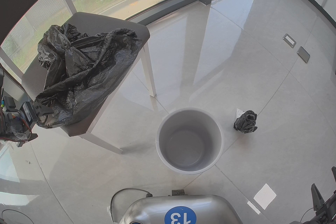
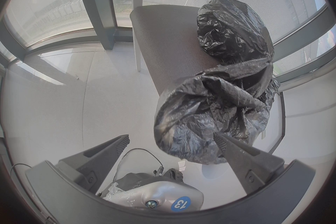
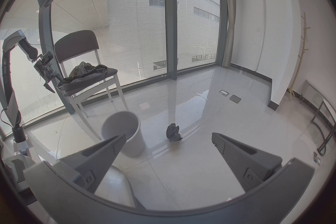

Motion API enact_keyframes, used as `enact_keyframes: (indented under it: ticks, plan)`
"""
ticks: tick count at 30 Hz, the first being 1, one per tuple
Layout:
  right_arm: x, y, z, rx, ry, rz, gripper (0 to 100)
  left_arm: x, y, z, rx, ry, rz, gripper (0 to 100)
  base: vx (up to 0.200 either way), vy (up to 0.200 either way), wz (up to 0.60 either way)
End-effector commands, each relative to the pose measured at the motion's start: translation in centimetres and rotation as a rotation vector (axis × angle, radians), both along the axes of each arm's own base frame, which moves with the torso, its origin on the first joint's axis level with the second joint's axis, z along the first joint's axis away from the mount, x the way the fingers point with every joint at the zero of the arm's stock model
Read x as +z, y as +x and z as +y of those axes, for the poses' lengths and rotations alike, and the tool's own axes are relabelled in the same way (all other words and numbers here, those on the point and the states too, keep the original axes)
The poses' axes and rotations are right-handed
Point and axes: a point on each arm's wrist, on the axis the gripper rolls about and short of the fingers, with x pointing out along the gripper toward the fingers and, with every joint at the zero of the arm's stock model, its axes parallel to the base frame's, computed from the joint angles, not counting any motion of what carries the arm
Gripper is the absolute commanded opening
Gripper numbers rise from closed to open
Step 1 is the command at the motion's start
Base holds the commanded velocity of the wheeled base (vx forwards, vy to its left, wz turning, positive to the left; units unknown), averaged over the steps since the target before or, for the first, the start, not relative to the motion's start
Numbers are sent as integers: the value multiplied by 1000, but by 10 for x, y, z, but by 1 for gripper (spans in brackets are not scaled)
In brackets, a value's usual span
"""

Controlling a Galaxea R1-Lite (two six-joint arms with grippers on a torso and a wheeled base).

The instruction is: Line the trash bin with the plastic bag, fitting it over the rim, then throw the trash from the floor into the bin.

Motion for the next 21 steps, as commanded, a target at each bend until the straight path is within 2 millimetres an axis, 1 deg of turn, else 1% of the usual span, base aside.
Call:
enact_keyframes:
  ticks: [1,16,17,21]
  plan:
    - [-5,0,0,0,-1,1,100,-6,8,3,11,-2,18,100,0,0,0]
    - [-5,0,0,3,-19,-2,100,-25,24,5,-4,-25,-33,100,0,0,0]
    - [-5,0,0,3,-19,-2,100,-24,25,5,-1,-26,-44,0,0,0,0]
    - [-5,0,0,3,-19,-2,100,-22,25,8,18,-32,-82,0,0,0,0]
